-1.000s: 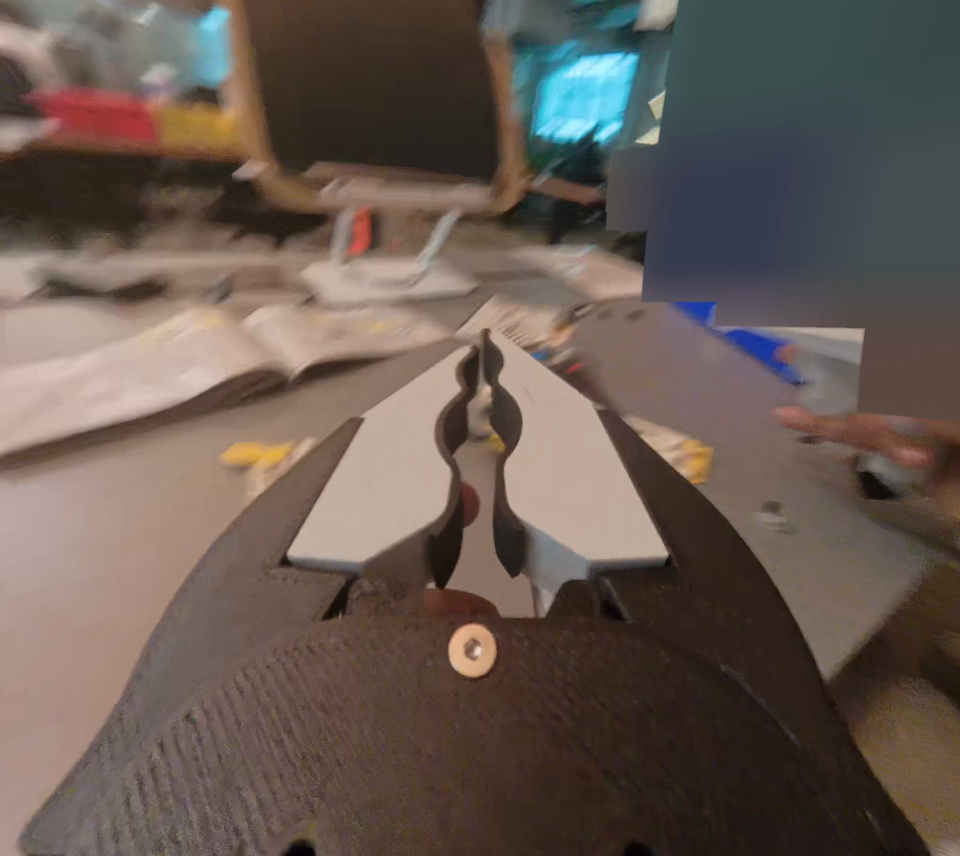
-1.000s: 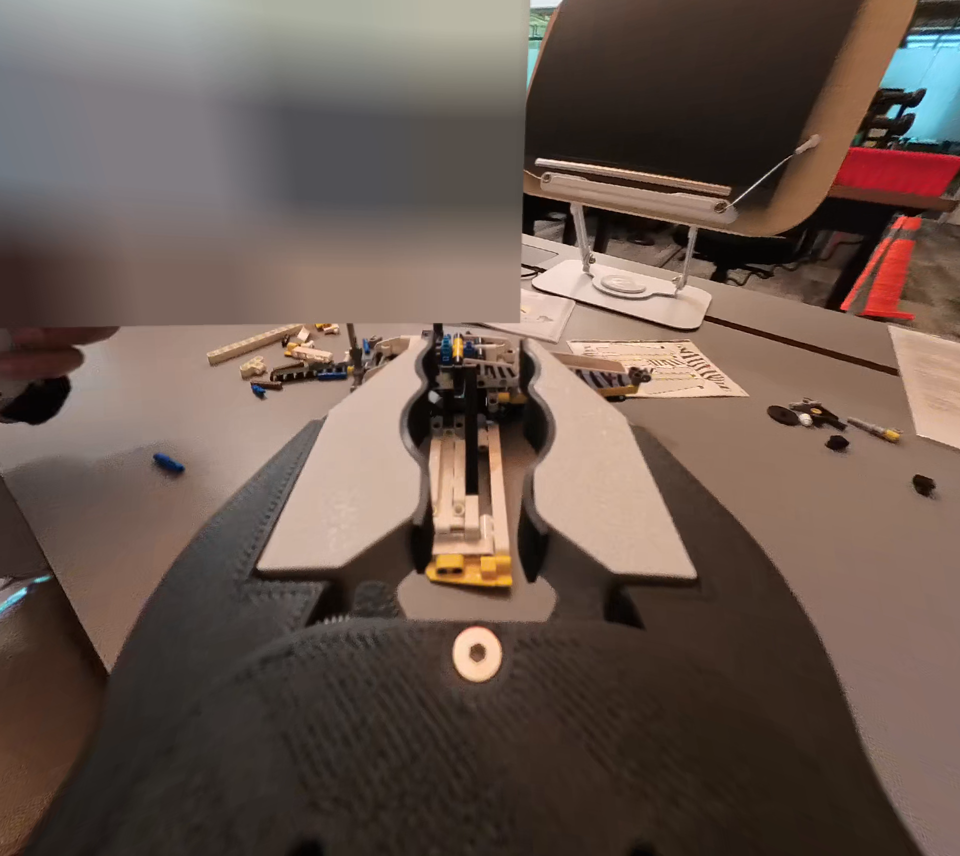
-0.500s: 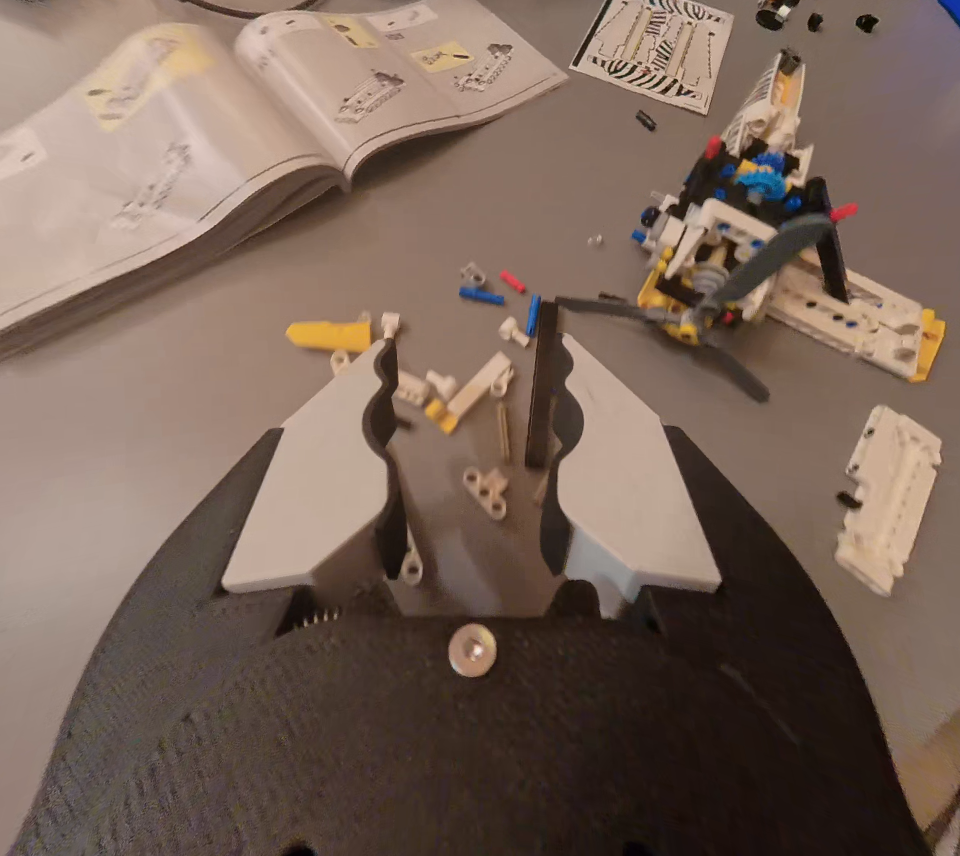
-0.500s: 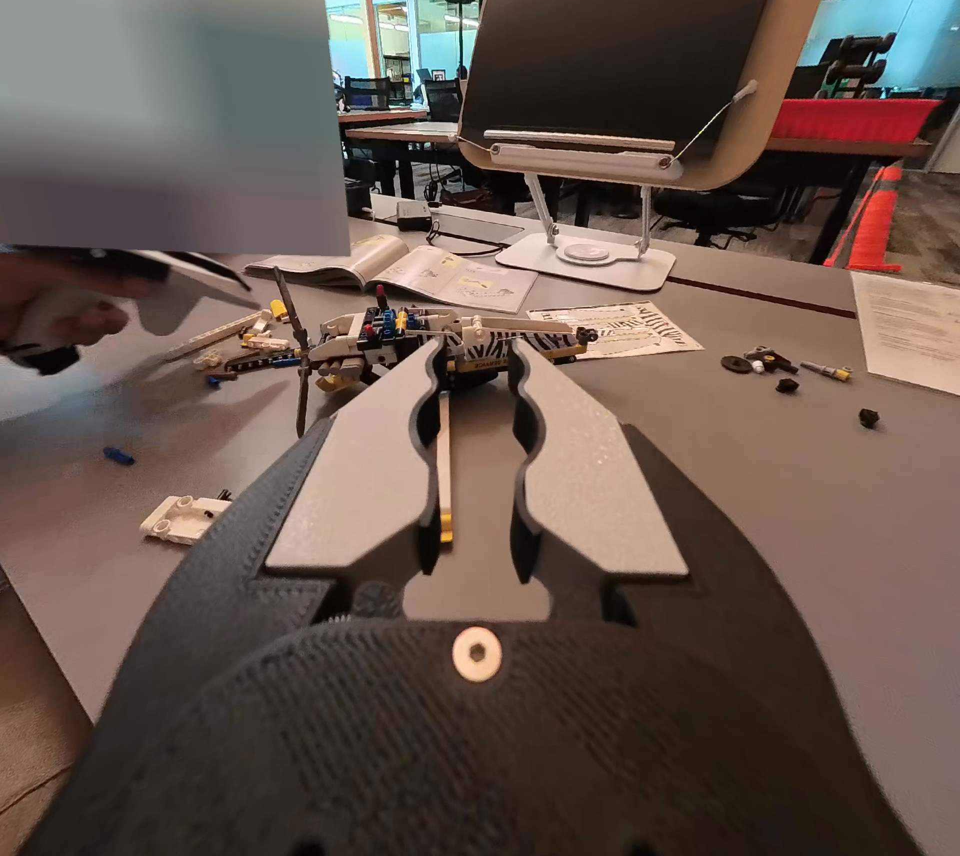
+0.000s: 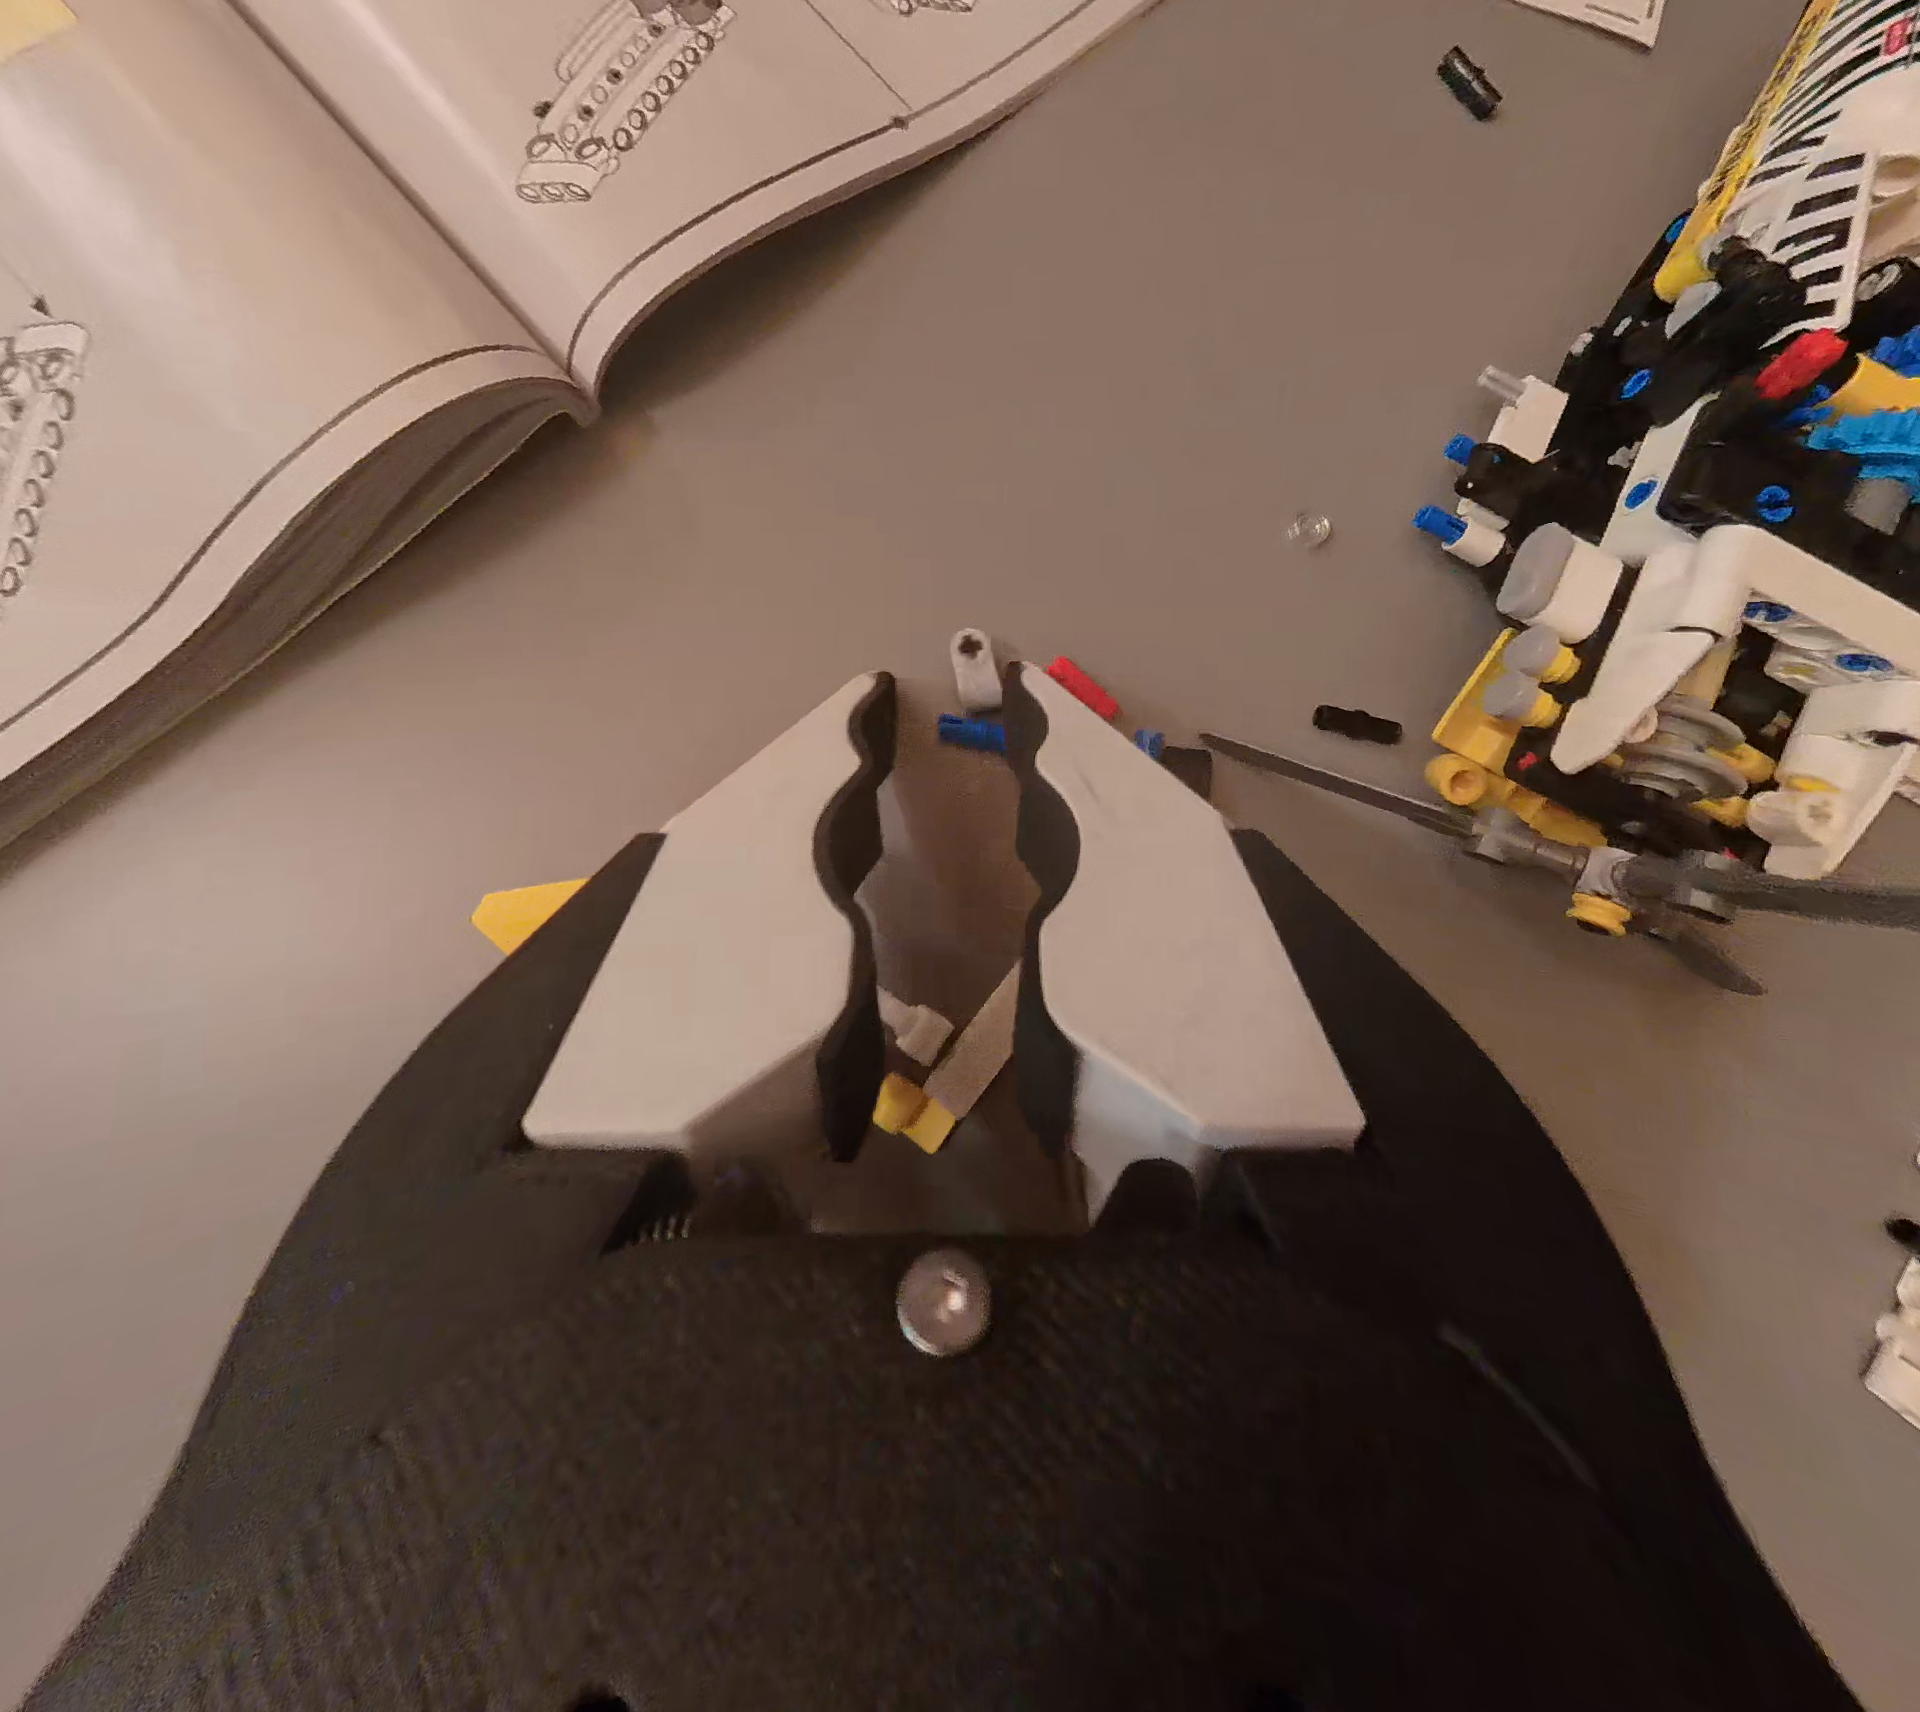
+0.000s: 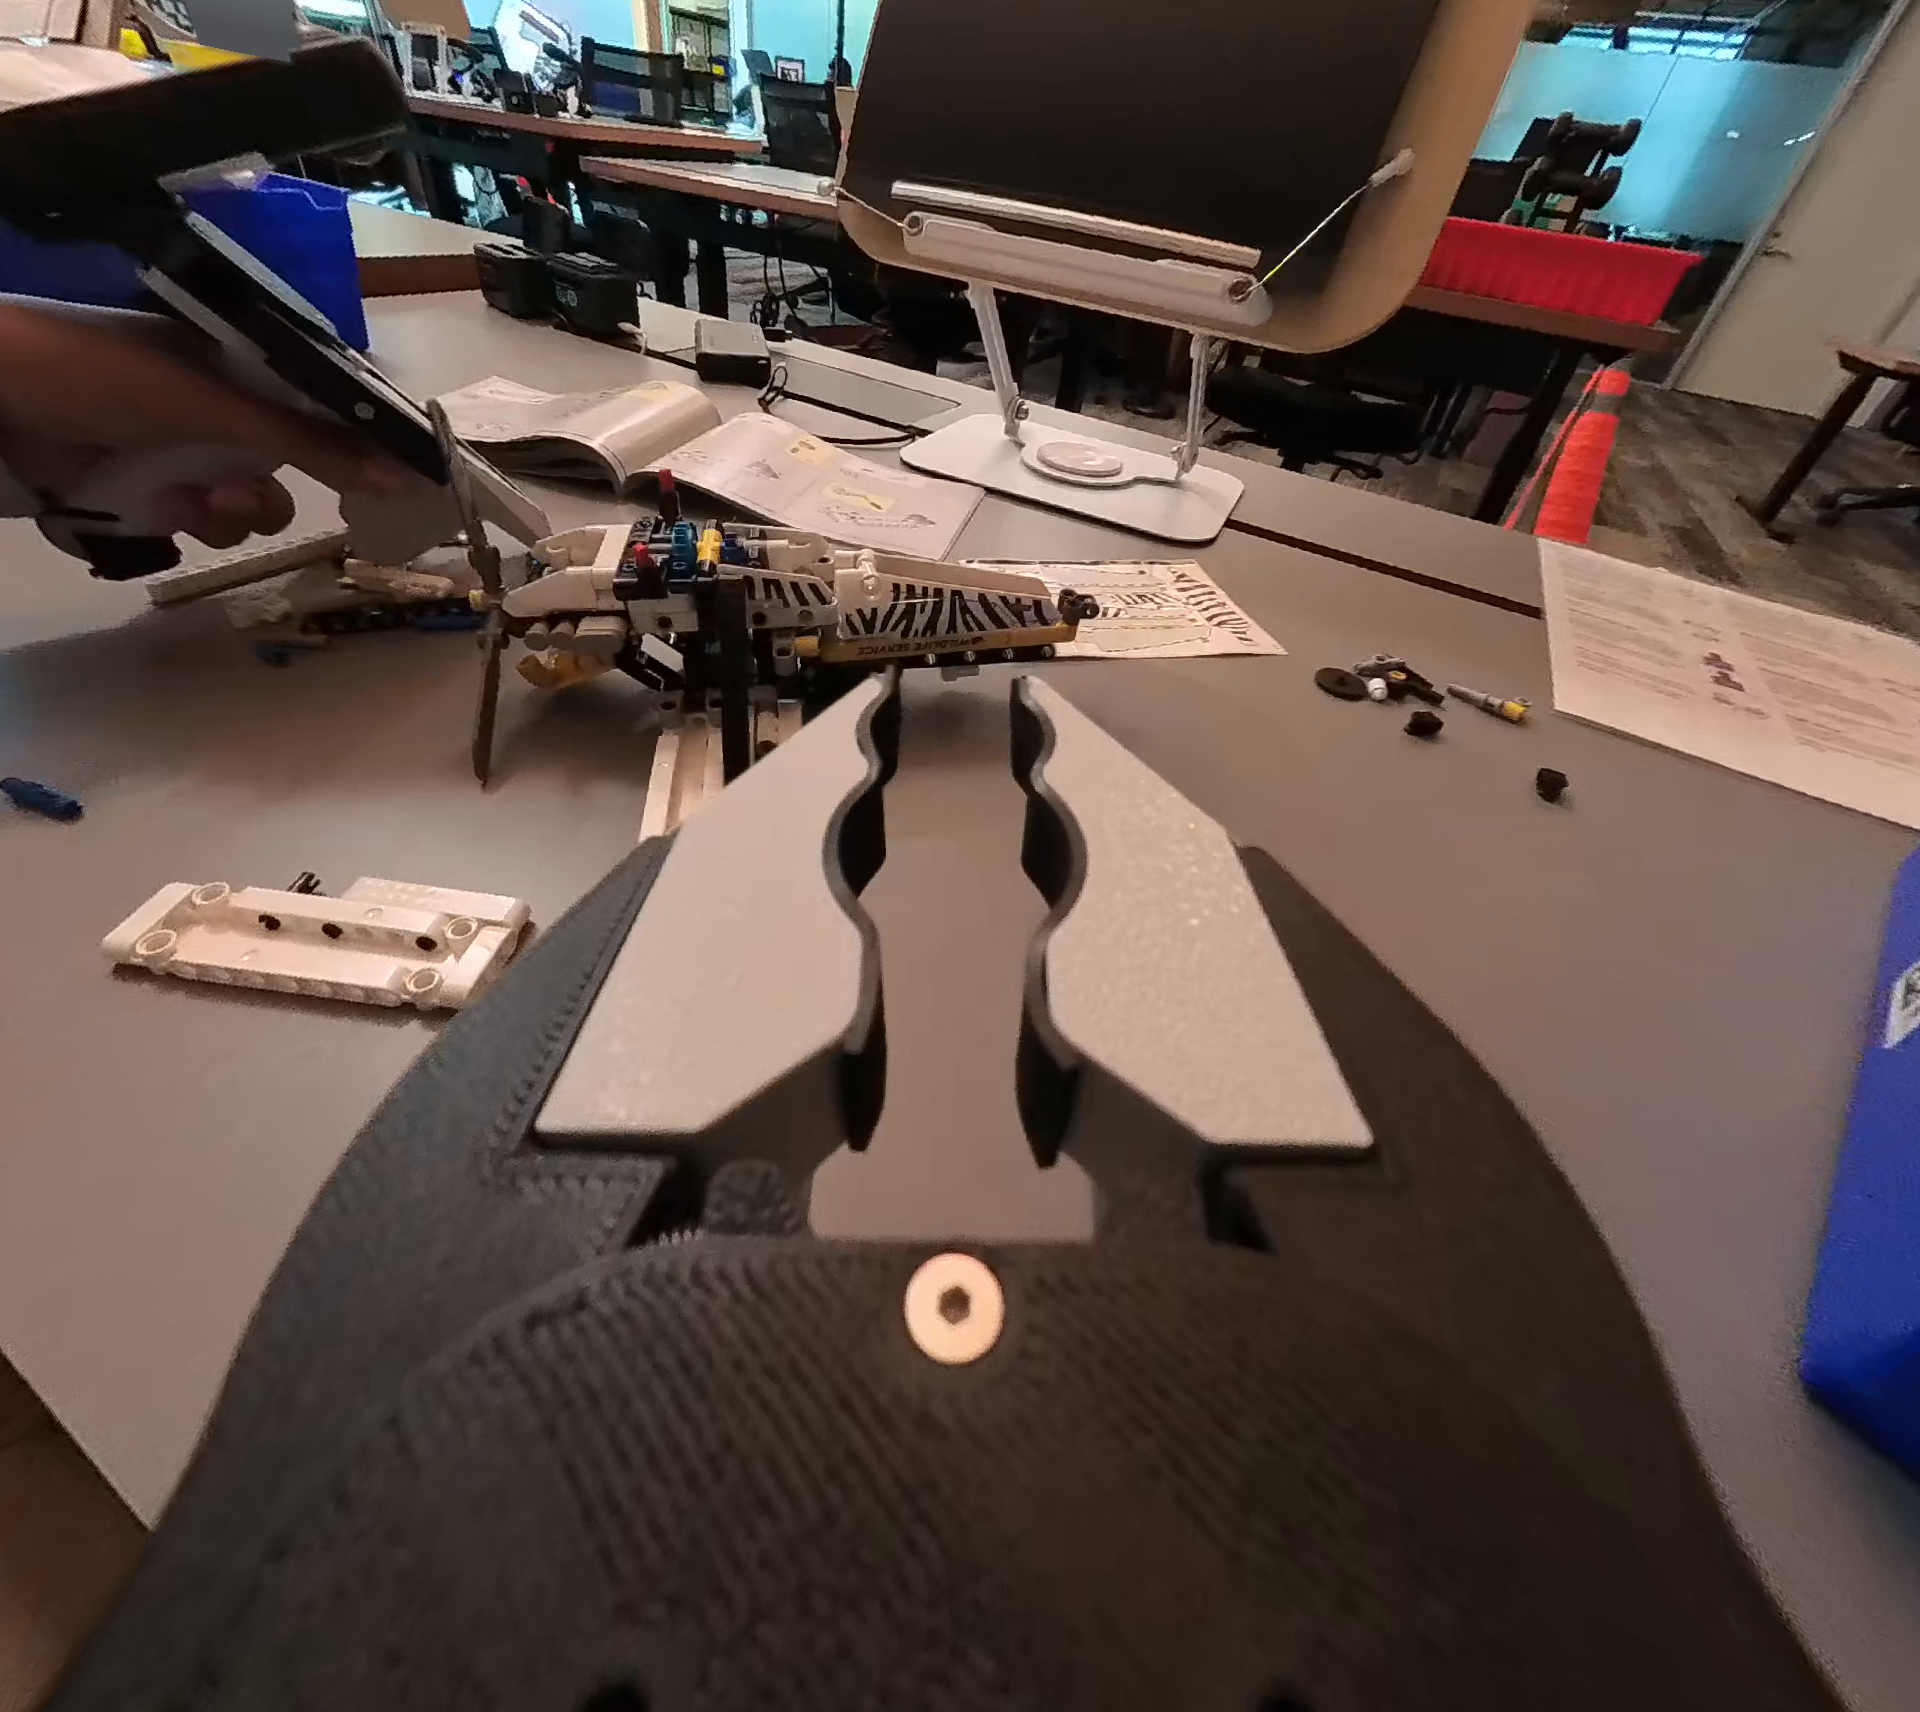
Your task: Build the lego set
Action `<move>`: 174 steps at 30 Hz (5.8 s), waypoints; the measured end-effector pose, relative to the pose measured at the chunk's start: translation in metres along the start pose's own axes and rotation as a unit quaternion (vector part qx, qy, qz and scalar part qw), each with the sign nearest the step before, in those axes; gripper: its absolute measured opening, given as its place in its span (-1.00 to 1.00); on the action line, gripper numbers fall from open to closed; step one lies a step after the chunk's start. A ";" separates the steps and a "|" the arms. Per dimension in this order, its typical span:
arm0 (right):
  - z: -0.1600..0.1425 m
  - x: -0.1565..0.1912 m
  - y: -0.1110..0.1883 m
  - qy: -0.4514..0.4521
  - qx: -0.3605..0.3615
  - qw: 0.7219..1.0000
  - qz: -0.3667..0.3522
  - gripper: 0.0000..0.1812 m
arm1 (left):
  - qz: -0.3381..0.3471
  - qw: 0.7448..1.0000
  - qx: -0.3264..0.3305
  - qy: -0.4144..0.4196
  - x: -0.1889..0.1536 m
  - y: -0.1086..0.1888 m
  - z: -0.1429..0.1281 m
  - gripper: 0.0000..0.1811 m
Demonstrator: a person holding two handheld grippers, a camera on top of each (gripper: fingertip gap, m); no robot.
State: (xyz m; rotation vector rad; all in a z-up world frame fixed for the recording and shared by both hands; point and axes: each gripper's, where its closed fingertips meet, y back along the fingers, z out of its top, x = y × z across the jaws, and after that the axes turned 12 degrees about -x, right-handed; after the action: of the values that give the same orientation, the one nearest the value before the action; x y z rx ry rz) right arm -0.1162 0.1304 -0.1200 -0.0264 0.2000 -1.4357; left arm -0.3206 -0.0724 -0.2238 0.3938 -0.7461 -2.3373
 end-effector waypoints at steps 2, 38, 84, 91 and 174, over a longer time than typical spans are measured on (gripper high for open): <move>0.000 0.000 -0.001 -0.005 -0.003 1.000 0.000 -0.79 | 0.003 1.000 0.002 -0.009 0.000 -0.002 0.000 -0.92; 0.017 0.076 0.058 0.026 -0.043 0.969 0.243 -0.66 | -0.400 0.890 -0.086 0.199 -0.300 0.107 0.002 -0.93; -0.067 0.064 0.079 0.053 0.210 0.950 0.227 -0.75 | -0.190 0.965 -0.020 -0.180 -0.287 0.046 -0.067 -0.72; -0.077 0.050 0.087 0.053 0.245 0.945 0.211 -0.75 | -0.202 0.961 -0.026 -0.188 -0.293 0.042 -0.064 -0.85; 0.022 0.067 0.083 0.103 -0.024 0.966 0.237 -1.00 | -0.492 0.827 -0.118 0.245 -0.334 0.117 0.009 -0.93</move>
State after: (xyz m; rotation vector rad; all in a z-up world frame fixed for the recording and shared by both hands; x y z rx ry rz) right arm -0.0233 0.0737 -0.1183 0.1260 0.3851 -0.9541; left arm -0.0181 0.0779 -0.1179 1.4731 0.0744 -2.9621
